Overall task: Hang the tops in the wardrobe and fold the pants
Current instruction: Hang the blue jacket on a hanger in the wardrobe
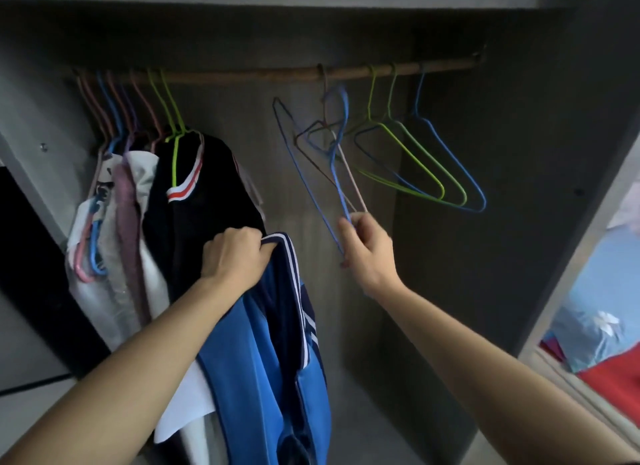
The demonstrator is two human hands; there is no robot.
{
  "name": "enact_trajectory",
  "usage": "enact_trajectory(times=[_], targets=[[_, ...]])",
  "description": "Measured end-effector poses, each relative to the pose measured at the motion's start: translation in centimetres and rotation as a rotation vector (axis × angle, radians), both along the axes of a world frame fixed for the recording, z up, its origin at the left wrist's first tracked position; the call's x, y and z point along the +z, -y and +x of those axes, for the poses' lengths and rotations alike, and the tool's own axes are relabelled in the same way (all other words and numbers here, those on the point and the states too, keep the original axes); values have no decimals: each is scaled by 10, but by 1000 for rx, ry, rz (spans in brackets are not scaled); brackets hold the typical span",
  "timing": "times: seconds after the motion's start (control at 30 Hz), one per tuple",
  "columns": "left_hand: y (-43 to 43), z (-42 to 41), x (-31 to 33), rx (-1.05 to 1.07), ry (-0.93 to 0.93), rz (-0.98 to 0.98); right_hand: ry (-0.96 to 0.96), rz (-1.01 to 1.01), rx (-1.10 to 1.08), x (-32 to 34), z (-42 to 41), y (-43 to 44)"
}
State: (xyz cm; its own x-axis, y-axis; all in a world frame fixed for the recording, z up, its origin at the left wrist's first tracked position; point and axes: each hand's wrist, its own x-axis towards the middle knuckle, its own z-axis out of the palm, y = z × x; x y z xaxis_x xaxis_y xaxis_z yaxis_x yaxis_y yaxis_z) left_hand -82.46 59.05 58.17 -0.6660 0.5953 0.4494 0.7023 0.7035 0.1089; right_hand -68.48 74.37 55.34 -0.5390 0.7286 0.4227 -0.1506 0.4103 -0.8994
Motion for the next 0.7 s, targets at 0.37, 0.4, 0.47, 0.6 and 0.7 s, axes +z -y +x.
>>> enact_trajectory(times=[0.37,0.4,0.47,0.6,0.7], targets=[[-35,55,-14,-170,66,2,591,36,-79,-85,43,3],[-39,60,-18,-190,103,6,594,43,-115,-90,47,-2],[-46,66,-28,-221,202,-7,608,62,-215,-98,60,-15],[-57,75,-66,-337,415,-291,619,55,-426,-99,101,-42],[-64,74,-107,-319,446,-423,592,104,-468,-95,126,-50]])
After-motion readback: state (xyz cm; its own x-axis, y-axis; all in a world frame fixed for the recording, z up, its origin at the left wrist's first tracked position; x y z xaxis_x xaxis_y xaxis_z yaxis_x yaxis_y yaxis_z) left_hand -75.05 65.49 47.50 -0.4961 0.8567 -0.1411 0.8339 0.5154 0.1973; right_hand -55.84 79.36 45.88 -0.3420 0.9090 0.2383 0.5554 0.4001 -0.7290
